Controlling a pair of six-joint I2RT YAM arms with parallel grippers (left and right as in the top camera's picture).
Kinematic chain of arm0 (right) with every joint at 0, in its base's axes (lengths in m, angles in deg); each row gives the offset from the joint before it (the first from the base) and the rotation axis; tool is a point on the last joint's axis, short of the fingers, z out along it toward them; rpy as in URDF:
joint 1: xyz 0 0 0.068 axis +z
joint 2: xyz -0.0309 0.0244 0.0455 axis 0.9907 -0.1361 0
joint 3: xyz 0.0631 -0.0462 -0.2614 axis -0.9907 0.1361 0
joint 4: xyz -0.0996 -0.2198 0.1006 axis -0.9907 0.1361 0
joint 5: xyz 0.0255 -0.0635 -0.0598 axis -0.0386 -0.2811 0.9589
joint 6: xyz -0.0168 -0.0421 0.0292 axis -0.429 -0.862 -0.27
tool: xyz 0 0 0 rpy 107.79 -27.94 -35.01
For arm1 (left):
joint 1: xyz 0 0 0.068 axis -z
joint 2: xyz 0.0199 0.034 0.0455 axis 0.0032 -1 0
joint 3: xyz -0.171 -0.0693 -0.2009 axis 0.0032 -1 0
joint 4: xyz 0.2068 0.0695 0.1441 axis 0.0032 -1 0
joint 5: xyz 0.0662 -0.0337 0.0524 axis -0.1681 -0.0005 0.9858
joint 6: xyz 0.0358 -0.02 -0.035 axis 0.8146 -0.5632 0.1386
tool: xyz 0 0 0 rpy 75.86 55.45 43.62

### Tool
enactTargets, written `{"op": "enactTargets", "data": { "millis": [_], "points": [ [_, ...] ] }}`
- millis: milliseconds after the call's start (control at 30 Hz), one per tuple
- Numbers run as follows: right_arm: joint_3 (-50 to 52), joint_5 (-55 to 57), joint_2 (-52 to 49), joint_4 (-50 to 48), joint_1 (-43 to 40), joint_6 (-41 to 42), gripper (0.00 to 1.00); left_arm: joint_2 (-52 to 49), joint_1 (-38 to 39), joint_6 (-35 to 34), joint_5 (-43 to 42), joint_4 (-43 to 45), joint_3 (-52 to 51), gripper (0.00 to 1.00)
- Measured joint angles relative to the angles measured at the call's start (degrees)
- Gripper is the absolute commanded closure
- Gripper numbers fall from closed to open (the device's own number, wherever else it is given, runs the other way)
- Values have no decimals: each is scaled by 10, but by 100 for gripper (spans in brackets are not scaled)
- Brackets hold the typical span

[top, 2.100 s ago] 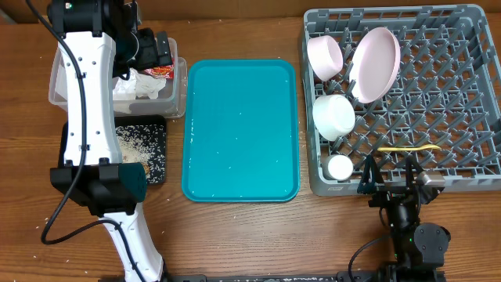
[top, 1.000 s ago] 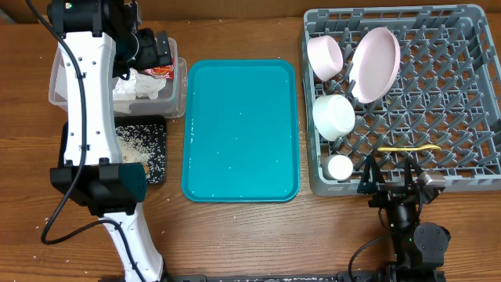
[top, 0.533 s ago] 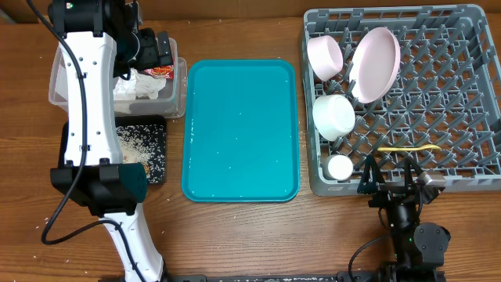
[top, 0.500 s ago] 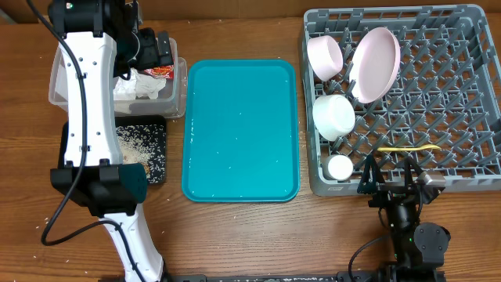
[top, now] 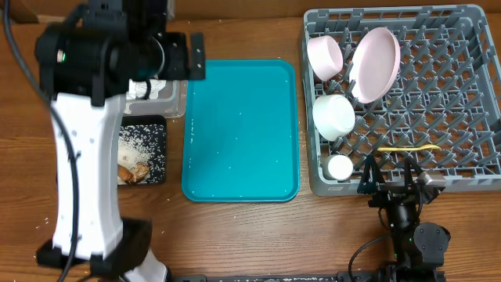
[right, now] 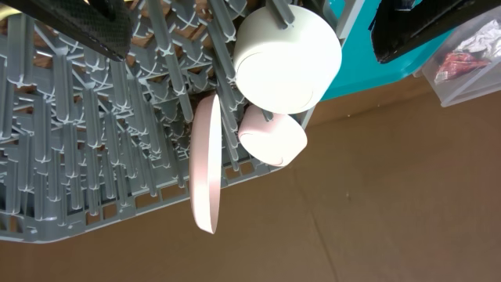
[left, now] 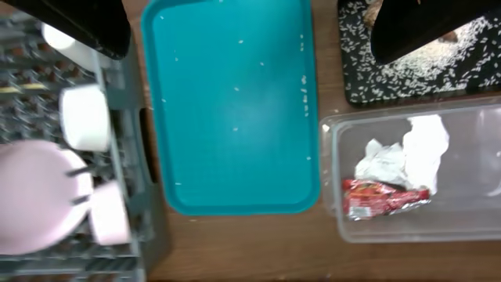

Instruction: Sort waste into correct bins and load items into the dishwasher

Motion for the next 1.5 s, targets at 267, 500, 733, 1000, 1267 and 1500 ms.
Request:
{"op": "enactTargets", "data": {
  "millis": [267, 500, 733, 1000, 1267, 1500],
  "points": [
    [0, 0, 0, 1, 0, 0, 0, 132, 12, 0, 0, 13, -193, 0],
    [0, 0, 0, 1, 0, 0, 0, 272, 12, 0, 3, 23, -454, 0],
    [0, 0, 0, 0, 0, 0, 0, 434, 12, 29, 45, 320, -669, 0],
    [0, -2, 0, 1, 0, 0, 0, 626, 3, 67, 50, 818, -1029, 0],
    [0, -4, 0, 1, 0, 0, 0, 780, -71, 70, 6, 977, -1283, 0],
    [0, -4, 0, 1, 0, 0, 0, 885, -112, 70, -16, 1000, -1370, 0]
  ]
}}
